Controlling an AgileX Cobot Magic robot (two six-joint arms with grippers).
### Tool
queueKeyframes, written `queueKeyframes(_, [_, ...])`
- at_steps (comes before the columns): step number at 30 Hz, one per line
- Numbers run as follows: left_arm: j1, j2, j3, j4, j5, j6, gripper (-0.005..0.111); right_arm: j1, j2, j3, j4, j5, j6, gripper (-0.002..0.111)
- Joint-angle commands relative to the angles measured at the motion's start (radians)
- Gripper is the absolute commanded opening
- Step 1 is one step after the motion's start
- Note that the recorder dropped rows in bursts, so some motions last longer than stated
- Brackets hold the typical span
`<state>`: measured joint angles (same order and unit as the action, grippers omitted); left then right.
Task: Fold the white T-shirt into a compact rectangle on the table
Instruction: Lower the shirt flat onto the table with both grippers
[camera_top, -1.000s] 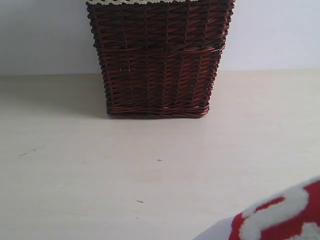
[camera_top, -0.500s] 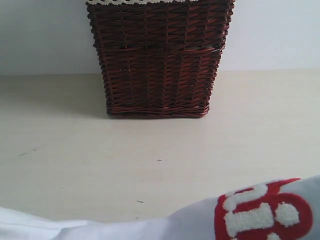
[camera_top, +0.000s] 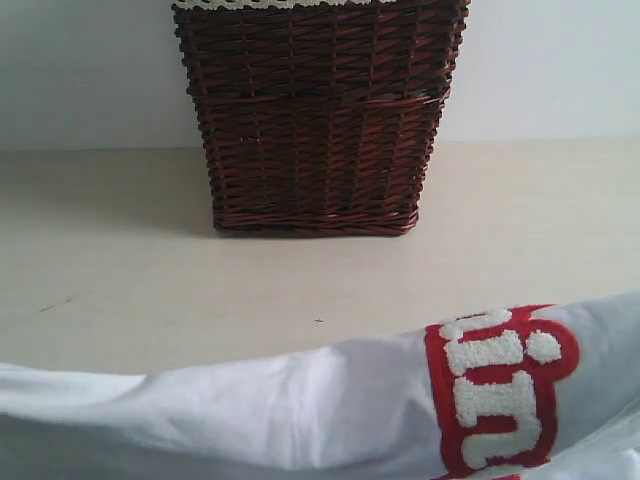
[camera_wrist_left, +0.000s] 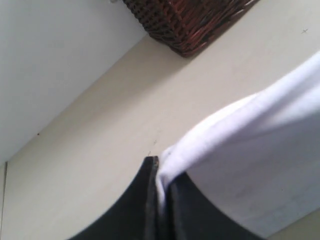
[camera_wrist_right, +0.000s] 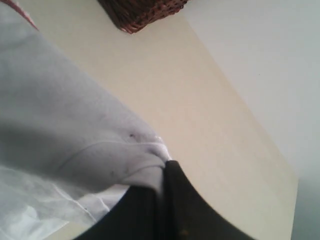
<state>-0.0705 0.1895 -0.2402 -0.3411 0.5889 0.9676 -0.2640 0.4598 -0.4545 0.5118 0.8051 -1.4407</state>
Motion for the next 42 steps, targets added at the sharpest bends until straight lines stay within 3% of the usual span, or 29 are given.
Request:
queueKeyframes(1, [0.002, 0.125, 0.002, -0.017, -0.156, -0.009, 0.0, -0.005, 0.112, 0.001, 0.038, -0.102, -0.036, 0.0])
queueKeyframes(10, [0.002, 0.451, 0.002, -0.019, -0.549, -0.009, 0.0, -0.005, 0.359, 0.001, 0.296, -0.256, -0.258, 0.0])
queueKeyframes(17, [0.002, 0.76, 0.002, -0.011, -0.61, -0.006, 0.0, -0.005, 0.493, 0.001, 0.373, -0.307, -0.409, 0.0])
queueKeyframes(24, [0.002, 0.993, -0.028, -0.002, -0.97, -0.007, 0.0, -0.005, 0.582, 0.001, 0.478, -0.374, -0.58, 0.0])
queueKeyframes(29, [0.002, 1.135, -0.117, 0.099, -0.989, -0.067, 0.0, -0.005, 0.626, 0.001, 0.487, -0.424, -0.602, 0.0])
queueKeyframes(34, [0.002, 1.269, -0.183, 0.106, -0.989, -0.141, 0.002, -0.005, 0.679, 0.001, 0.519, -0.43, -0.645, 0.0])
queueKeyframes(37, [0.002, 1.334, -0.218, 0.106, -1.002, -0.141, 0.011, -0.005, 0.723, -0.004, 0.529, -0.464, -0.667, 0.0])
queueKeyframes(42, [0.002, 1.421, -0.258, 0.106, -1.132, -0.141, 0.024, -0.005, 0.833, -0.034, 0.53, -0.551, -0.667, 0.0])
